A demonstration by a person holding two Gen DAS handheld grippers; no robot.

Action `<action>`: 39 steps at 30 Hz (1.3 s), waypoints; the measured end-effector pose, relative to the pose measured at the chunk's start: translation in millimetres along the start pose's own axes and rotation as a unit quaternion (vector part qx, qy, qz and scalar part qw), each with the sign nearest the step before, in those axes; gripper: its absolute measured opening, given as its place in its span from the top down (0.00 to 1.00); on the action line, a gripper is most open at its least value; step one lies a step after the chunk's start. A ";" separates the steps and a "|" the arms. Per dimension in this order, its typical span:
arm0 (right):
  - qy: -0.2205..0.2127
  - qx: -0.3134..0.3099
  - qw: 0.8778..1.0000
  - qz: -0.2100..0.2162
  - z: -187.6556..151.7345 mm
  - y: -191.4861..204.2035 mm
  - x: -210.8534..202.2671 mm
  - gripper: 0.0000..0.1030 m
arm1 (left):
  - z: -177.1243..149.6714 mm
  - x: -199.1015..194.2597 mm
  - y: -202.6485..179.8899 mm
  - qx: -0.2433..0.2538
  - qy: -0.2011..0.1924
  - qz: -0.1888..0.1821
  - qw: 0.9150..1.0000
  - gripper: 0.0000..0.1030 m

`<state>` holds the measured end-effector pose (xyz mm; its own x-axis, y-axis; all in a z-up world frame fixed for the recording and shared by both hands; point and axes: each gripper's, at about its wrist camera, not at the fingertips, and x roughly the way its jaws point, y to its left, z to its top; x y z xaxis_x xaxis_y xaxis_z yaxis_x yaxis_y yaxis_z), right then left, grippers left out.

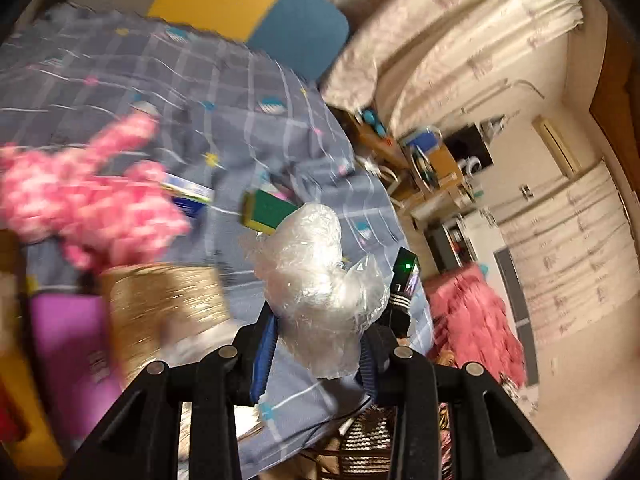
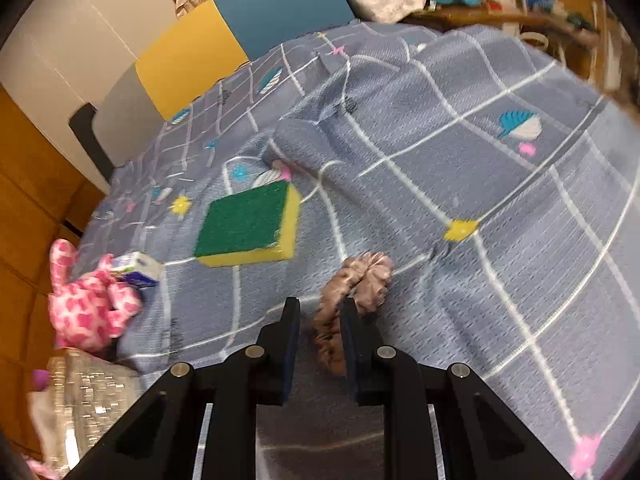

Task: Organize soft objects
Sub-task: 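Carry the plastic bundle over the gold tray and release it with the left gripper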

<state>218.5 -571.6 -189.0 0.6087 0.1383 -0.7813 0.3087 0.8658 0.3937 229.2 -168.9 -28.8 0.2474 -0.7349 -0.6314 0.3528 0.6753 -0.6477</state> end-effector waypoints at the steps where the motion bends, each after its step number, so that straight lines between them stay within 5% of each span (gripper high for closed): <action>1: -0.008 -0.011 1.000 -0.016 0.2 2.0 0.8 0.50 | -7.6 -15.9 5.9 0.002 -0.017 0.009 1.000 0.65; 5: -0.024 -0.080 0.992 -0.091 -1.5 15.9 13.7 0.45 | -28.0 -59.9 30.1 -0.006 -0.060 0.050 0.997 0.64; 10: 0.005 -0.100 0.989 -0.112 -9.9 18.1 35.2 0.46 | -47.7 -97.6 63.9 -0.009 -0.094 0.124 0.988 0.64; 13: 0.007 -0.113 0.987 -0.110 -12.3 18.8 38.4 0.69 | -58.4 -111.3 89.8 -0.033 -0.104 0.149 0.983 0.64; 16: 0.009 -0.126 0.985 -0.114 -12.5 20.4 38.6 0.77 | -70.2 -120.1 113.8 -0.058 -0.108 0.168 0.978 0.64; 34: -0.033 -0.048 0.998 -0.026 -9.0 17.2 -10.0 0.80 | -113.9 -80.8 207.2 -0.093 -0.019 0.244 0.965 0.64; 39: -0.033 -0.021 0.999 -0.021 -19.8 8.4 -25.9 0.80 | -109.9 -67.5 214.9 -0.090 -0.003 0.257 0.962 0.50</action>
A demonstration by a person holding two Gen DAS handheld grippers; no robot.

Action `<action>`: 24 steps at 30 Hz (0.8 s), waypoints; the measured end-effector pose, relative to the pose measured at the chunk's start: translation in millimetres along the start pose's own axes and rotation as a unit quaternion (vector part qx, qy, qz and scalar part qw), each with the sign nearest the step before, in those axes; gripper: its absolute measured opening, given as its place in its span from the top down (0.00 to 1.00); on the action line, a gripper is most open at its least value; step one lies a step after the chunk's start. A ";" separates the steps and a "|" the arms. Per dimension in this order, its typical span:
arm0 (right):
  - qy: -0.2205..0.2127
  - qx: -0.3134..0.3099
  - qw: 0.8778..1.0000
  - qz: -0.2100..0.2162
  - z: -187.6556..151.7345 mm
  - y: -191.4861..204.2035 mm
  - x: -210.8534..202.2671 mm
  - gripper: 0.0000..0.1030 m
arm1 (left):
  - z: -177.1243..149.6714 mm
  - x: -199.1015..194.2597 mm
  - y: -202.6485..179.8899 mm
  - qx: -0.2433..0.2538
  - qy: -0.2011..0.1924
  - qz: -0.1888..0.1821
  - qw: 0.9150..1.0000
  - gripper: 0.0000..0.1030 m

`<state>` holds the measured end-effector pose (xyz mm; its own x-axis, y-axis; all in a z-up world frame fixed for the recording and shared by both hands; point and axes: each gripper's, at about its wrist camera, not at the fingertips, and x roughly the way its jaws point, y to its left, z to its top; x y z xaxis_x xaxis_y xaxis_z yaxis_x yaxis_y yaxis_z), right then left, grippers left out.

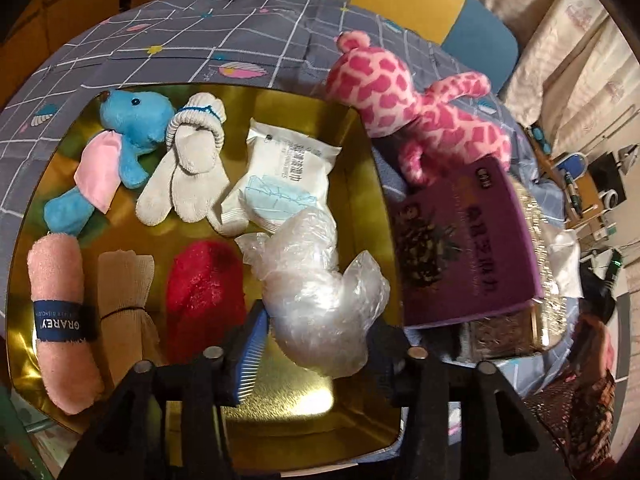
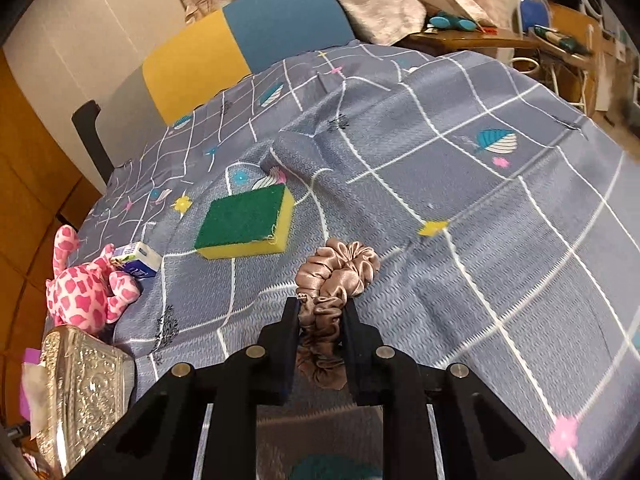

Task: Organize soft objects
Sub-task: 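Carry the plastic bundle over the gold tray and release it with the left gripper, then lower the pink scrunchie into the gold tray and open the right gripper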

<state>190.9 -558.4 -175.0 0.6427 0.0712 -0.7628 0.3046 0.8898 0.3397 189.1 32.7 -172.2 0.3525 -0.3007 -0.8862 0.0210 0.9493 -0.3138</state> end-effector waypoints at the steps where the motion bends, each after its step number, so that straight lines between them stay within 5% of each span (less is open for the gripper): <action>1: -0.001 0.002 1.000 0.000 -1.0 -0.6 -3.6 0.80 | 1.0 1.2 0.5 -0.004 0.003 -0.001 1.000 0.48; 6: -0.010 0.007 1.000 0.003 -7.2 2.7 -27.0 0.80 | 1.4 -4.8 -2.1 -0.009 -0.004 -0.023 1.000 0.43; 14: -0.023 0.019 0.999 0.024 -14.6 17.3 -59.3 0.80 | -9.0 -42.8 -14.0 0.018 -0.076 -0.045 0.996 0.43; 24: -0.033 -0.010 0.997 0.069 -29.7 72.3 -100.9 0.80 | -21.5 -64.3 -18.6 0.041 -0.105 -0.069 0.991 0.43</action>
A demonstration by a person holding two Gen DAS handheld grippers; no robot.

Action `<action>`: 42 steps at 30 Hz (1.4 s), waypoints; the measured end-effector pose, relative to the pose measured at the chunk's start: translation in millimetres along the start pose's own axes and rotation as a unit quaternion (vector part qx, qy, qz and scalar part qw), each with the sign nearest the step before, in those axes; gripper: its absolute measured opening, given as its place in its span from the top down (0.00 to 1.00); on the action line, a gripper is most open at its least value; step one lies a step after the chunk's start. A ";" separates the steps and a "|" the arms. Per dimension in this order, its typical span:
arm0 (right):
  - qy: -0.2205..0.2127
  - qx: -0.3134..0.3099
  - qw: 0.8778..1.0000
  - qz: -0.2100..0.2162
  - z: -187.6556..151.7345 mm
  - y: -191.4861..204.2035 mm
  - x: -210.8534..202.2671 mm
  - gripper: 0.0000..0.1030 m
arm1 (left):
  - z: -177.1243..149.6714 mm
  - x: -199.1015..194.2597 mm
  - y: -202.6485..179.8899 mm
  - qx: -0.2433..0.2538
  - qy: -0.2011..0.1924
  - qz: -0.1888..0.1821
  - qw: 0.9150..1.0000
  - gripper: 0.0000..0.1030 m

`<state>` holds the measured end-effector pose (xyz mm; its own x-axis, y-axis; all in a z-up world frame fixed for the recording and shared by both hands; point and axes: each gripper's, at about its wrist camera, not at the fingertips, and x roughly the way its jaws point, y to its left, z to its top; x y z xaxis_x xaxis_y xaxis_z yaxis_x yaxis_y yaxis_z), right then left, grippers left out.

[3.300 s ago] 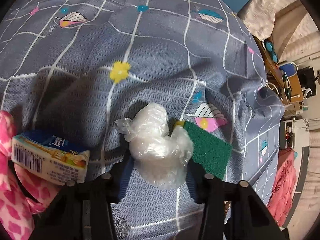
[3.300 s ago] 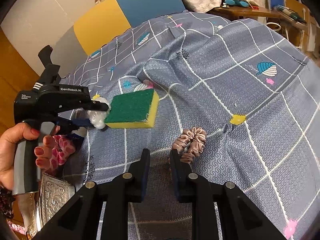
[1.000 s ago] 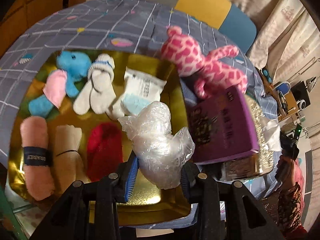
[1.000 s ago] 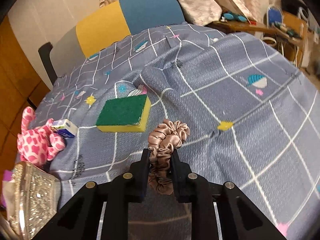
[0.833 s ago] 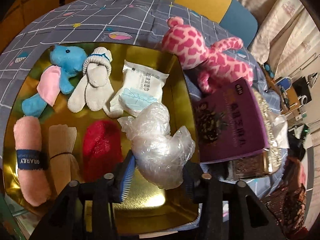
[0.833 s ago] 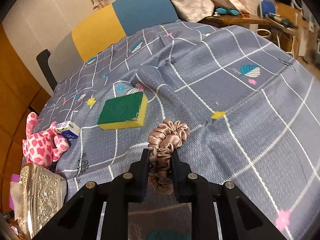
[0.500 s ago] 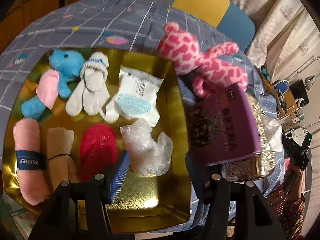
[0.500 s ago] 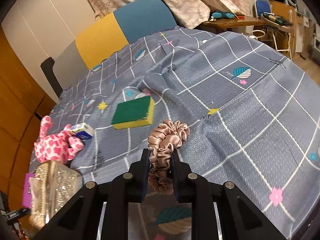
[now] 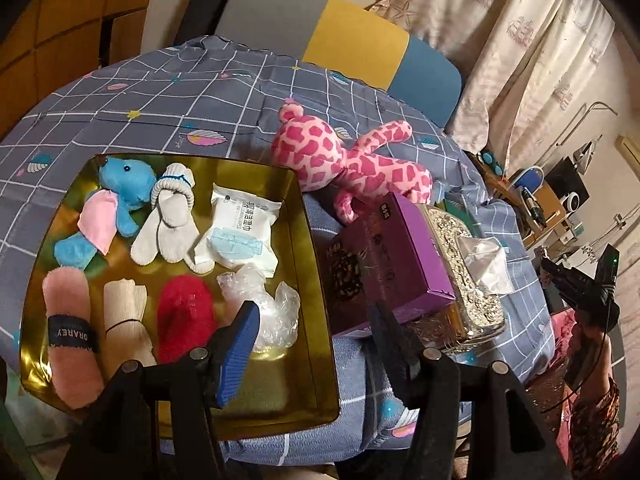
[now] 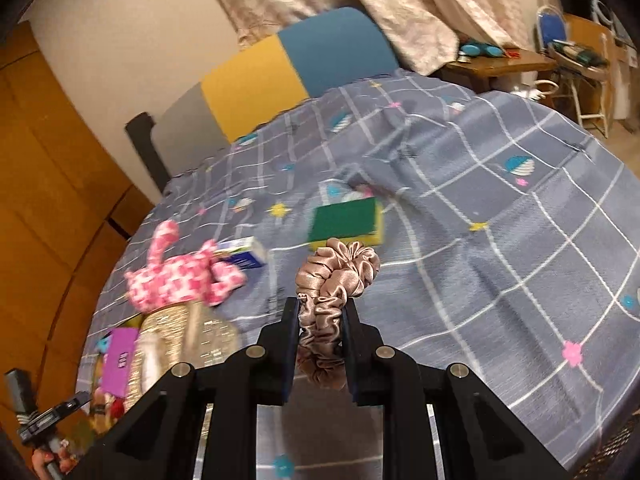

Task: Organize soft objects
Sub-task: 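Lower the pink scrunchie into the gold tray and open the right gripper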

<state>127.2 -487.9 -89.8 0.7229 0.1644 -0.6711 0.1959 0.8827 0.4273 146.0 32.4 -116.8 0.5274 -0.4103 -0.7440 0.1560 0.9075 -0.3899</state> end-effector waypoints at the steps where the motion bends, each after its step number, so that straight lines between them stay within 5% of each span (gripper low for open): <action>1: 0.000 -0.004 1.000 0.005 -1.5 7.4 -1.8 0.80 | 0.0 -1.1 1.0 0.000 -0.001 -0.003 1.000 0.43; 12: 0.018 -0.110 0.988 0.107 -40.5 140.5 -21.6 0.80 | -0.1 -38.9 28.4 -0.011 -0.046 0.019 0.999 0.43; 21: 0.100 -0.227 0.949 0.196 -113.5 277.0 12.1 0.80 | 0.8 -66.4 62.8 -0.044 -0.076 0.021 0.996 0.43; 29: 0.179 -0.307 0.913 0.199 -174.9 338.7 60.9 0.80 | -4.8 -84.3 87.0 -0.070 -0.090 0.017 0.993 0.43; 42: 0.237 -0.382 0.880 0.153 -221.8 374.1 122.6 0.74 | -11.4 -95.6 101.8 -0.088 -0.101 0.008 0.991 0.44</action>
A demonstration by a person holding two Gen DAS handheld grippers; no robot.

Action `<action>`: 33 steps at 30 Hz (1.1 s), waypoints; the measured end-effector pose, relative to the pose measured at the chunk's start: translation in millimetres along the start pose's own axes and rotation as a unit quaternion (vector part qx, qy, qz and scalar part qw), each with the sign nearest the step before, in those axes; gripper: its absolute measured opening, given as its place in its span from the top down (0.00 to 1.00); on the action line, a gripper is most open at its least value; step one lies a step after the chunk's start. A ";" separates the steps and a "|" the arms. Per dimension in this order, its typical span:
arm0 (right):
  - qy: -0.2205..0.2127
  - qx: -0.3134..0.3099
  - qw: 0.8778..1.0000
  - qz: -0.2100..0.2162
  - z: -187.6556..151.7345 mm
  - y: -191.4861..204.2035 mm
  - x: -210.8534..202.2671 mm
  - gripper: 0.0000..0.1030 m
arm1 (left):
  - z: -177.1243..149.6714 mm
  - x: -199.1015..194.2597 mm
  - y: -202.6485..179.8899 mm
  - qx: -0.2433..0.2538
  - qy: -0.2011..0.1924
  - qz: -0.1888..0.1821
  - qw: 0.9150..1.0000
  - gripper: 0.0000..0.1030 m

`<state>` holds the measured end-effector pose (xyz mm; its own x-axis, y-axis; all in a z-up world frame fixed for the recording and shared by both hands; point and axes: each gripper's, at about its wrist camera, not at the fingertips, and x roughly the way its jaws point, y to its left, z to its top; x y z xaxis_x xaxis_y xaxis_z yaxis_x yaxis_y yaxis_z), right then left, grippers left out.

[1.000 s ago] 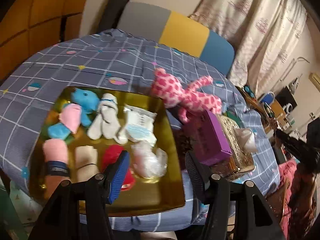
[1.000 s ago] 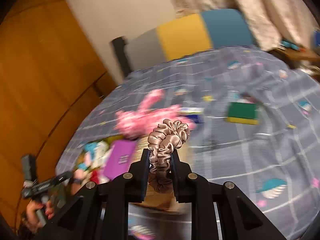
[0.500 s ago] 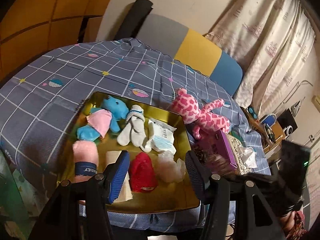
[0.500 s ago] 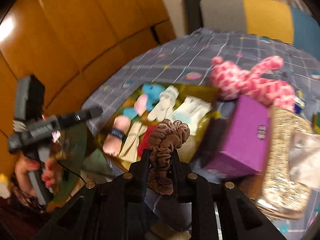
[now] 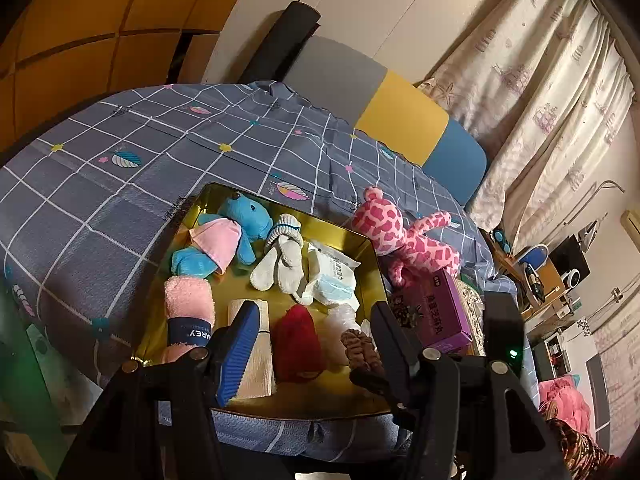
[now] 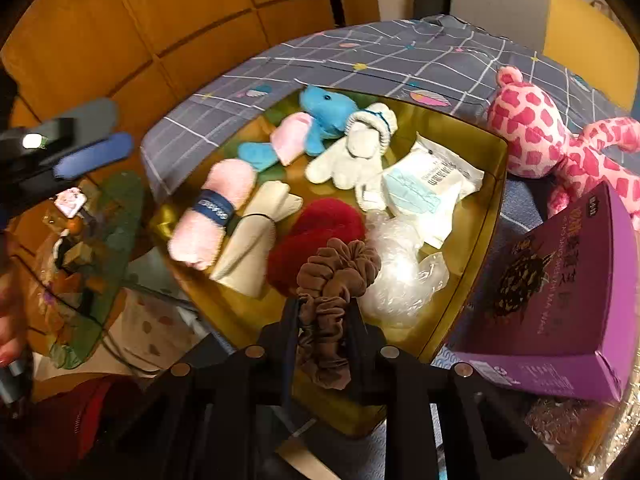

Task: Organize soft objects
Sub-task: 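Lower the pink scrunchie into the gold tray and open the right gripper, then move the right gripper to the green-yellow sponge and grasp it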

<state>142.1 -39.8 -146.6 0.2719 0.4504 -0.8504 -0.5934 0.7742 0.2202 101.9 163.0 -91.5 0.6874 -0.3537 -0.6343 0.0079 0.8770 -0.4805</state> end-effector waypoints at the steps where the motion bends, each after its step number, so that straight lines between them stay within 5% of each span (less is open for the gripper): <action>1: 0.001 0.002 1.000 -0.003 0.5 -0.8 3.3 0.69 | -0.4 -0.1 0.9 0.000 0.000 0.000 1.000 0.43; 7: 0.012 0.031 0.999 0.009 -2.5 -9.8 9.0 0.61 | -1.3 1.6 4.8 -0.008 0.002 0.001 1.000 0.44; 16: -0.031 0.062 0.997 0.031 -15.7 -15.9 -30.7 0.59 | -3.9 17.3 -16.7 0.014 0.020 -0.011 1.000 0.44; 25: -0.124 0.097 0.988 0.012 -27.6 -42.9 -103.3 0.59 | -9.7 41.2 -56.1 0.045 0.047 -0.027 0.998 0.44; 33: -0.216 0.178 0.959 -0.047 -50.5 -119.6 -178.5 0.59 | -16.7 61.4 -105.0 0.095 0.072 -0.050 0.992 0.44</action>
<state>126.3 -235.2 -45.3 0.6454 0.4540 -0.6143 -0.2750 0.8884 0.3677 131.2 43.8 -90.1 0.5651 -0.4728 -0.6761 0.2170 0.8758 -0.4311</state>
